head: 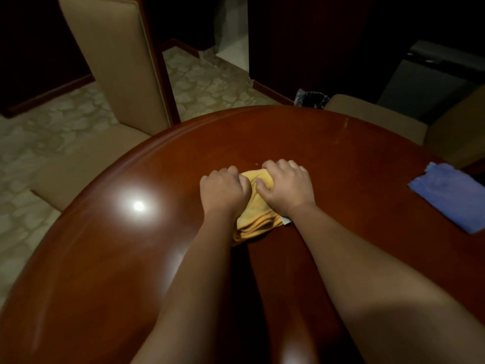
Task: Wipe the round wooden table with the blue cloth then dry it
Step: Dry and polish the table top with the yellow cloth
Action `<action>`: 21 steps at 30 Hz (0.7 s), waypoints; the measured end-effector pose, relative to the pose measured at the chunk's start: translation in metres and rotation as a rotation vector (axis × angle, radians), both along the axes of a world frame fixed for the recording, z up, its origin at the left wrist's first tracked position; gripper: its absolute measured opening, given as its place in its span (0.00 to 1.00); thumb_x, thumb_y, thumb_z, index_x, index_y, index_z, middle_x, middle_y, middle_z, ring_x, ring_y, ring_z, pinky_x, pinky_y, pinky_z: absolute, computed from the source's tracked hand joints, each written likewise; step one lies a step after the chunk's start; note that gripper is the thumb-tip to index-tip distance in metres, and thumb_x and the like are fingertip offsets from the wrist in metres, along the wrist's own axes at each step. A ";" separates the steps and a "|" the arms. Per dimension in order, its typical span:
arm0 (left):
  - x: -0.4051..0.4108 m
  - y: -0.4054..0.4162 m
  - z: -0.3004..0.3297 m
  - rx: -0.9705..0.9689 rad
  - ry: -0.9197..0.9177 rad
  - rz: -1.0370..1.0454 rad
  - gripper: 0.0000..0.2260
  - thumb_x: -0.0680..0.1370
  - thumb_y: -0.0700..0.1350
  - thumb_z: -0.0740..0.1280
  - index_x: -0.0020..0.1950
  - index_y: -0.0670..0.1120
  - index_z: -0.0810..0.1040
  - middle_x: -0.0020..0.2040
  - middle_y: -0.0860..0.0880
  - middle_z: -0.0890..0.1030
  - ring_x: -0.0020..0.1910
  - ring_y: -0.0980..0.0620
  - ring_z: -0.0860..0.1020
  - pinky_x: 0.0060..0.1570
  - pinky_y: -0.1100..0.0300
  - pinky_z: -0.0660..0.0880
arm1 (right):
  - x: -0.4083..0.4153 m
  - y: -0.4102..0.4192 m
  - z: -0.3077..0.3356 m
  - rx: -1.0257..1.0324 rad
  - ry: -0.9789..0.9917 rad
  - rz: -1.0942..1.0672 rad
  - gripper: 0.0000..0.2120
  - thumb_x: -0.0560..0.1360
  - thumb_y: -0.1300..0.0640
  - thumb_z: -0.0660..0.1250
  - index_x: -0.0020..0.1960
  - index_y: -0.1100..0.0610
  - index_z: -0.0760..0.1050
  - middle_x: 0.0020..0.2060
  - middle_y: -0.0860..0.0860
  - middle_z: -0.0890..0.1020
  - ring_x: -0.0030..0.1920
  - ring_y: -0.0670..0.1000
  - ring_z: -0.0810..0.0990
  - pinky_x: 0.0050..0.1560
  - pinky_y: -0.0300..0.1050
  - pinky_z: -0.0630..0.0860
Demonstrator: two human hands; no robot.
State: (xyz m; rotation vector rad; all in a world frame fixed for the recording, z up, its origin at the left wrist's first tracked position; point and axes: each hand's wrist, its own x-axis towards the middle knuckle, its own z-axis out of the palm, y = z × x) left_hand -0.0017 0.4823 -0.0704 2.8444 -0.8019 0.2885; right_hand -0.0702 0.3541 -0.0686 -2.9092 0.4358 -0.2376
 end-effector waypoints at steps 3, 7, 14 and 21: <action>-0.036 0.020 0.004 -0.014 0.006 -0.014 0.16 0.76 0.50 0.49 0.43 0.44 0.73 0.41 0.46 0.78 0.40 0.44 0.75 0.38 0.55 0.59 | -0.035 0.019 0.001 0.015 0.027 -0.003 0.24 0.75 0.41 0.52 0.63 0.53 0.72 0.53 0.54 0.78 0.56 0.57 0.74 0.54 0.52 0.68; -0.085 0.049 0.003 -0.052 0.019 -0.043 0.13 0.73 0.51 0.46 0.37 0.47 0.66 0.35 0.47 0.76 0.32 0.47 0.69 0.35 0.56 0.58 | -0.088 0.048 0.002 0.015 0.049 -0.018 0.23 0.76 0.41 0.52 0.62 0.52 0.72 0.52 0.53 0.78 0.54 0.55 0.74 0.54 0.51 0.69; -0.181 0.100 -0.006 -0.104 -0.091 -0.055 0.11 0.68 0.46 0.56 0.29 0.44 0.71 0.24 0.47 0.71 0.22 0.45 0.68 0.28 0.60 0.58 | -0.190 0.103 0.007 0.058 0.057 -0.050 0.30 0.71 0.39 0.44 0.60 0.53 0.74 0.50 0.52 0.79 0.53 0.55 0.74 0.53 0.51 0.69; -0.293 0.156 -0.006 -0.113 -0.071 -0.062 0.12 0.69 0.46 0.55 0.29 0.44 0.71 0.25 0.47 0.72 0.23 0.45 0.69 0.28 0.59 0.59 | -0.305 0.164 0.001 0.040 -0.023 -0.094 0.23 0.72 0.42 0.54 0.53 0.55 0.79 0.41 0.52 0.80 0.43 0.55 0.78 0.42 0.50 0.73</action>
